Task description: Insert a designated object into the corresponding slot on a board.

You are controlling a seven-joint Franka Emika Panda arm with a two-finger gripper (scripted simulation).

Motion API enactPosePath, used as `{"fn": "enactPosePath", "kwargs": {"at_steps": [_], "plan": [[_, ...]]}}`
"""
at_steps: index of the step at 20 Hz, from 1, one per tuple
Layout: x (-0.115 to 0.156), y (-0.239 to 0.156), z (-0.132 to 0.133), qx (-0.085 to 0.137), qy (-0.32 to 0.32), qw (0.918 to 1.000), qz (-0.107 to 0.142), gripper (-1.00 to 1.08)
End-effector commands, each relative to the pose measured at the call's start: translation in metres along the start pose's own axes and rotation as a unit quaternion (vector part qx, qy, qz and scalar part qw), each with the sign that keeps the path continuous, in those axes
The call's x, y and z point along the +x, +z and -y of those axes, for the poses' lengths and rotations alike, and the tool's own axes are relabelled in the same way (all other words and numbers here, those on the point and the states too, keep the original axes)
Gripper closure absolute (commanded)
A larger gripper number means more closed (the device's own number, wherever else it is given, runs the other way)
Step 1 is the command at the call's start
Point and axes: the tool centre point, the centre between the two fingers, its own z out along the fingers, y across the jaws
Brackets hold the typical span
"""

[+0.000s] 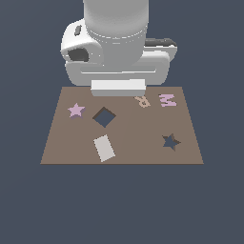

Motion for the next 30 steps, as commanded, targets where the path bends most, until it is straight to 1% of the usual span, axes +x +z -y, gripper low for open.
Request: {"fn": "enactPosePath", "kwargs": {"at_steps": [1,5,8,12,18,22,26,30], "plan": [[0.000,0.000,0.000,0.000,0.000,1.0000,0.000,-0.92],[0.000,0.004,-0.006,0.000,0.004,1.0000,-0.001,-0.92],[0.000,0.012,-0.018,0.000,0.012,0.9999,-0.003,-0.92],[-0.001,0.029,-0.044,0.000,0.031,0.9995,-0.007,-0.92],[-0.006,0.069,-0.103,0.000,0.072,0.9972,-0.017,-0.92],[-0.010,0.091,-0.134,0.001,0.094,0.9953,-0.023,-0.92],[-0.012,0.104,-0.153,0.002,0.108,0.9938,-0.026,-0.92],[-0.012,0.108,-0.158,0.003,0.112,0.9934,-0.027,-0.92]]}}
